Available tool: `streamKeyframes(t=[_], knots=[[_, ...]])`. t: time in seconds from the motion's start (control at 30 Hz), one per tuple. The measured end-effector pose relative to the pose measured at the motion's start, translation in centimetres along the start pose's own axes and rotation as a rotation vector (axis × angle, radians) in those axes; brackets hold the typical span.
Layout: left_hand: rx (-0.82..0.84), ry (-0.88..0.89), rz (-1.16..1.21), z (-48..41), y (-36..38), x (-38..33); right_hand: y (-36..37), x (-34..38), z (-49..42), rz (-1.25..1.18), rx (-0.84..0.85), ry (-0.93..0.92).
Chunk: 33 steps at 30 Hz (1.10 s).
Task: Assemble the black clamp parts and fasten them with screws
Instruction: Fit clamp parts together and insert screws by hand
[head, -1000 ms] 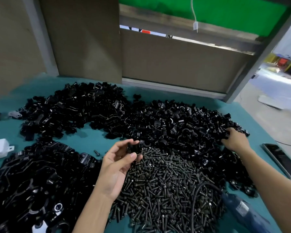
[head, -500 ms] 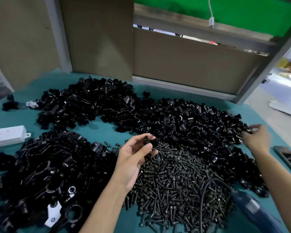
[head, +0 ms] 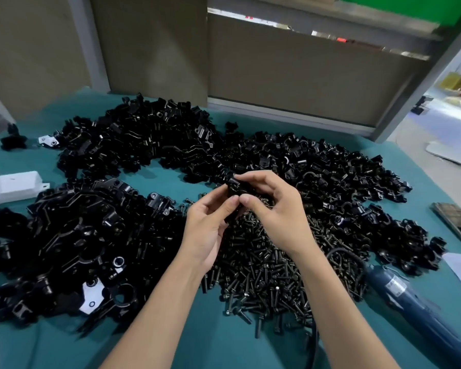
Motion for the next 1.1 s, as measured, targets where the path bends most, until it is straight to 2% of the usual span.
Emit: streamKeyframes(t=[0.53, 0.73, 0.8, 0.9, 1.1], knots=[[-0.016, 0.036, 0.090, 0.2, 1.5, -0.7, -0.3, -1.6, 1.3, -0.117, -0.063, -0.040], [-0.112, 0.047, 0.248, 1.0, 0.1, -1.3, -6.5, -3.4, 4.1, 0.026, -0.392, 0.069], [-0.127, 0.045, 0.286, 1.2, 0.0, -1.2, -7.9, -4.6, 5.0, 0.081, -0.433, 0.139], [-0.086, 0.055, 0.383, 1.2, 0.6, -1.2, -8.3, -5.6, 5.6, 0.153, -0.406, 0.196], [0.009, 0.030, 0.426, 1.4, 1.0, -0.9, -6.2, -6.1, 5.4, 0.308, -0.206, 0.291]])
Point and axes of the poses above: each hand's wrist, its own z-axis away from the middle knuckle, its own y-axis out of the palm, x = y × z, the point moved 7 cm from there along -z, towards the middle knuckle, and after that the axes turned 14 degrees about x, right-handed, at the moved point
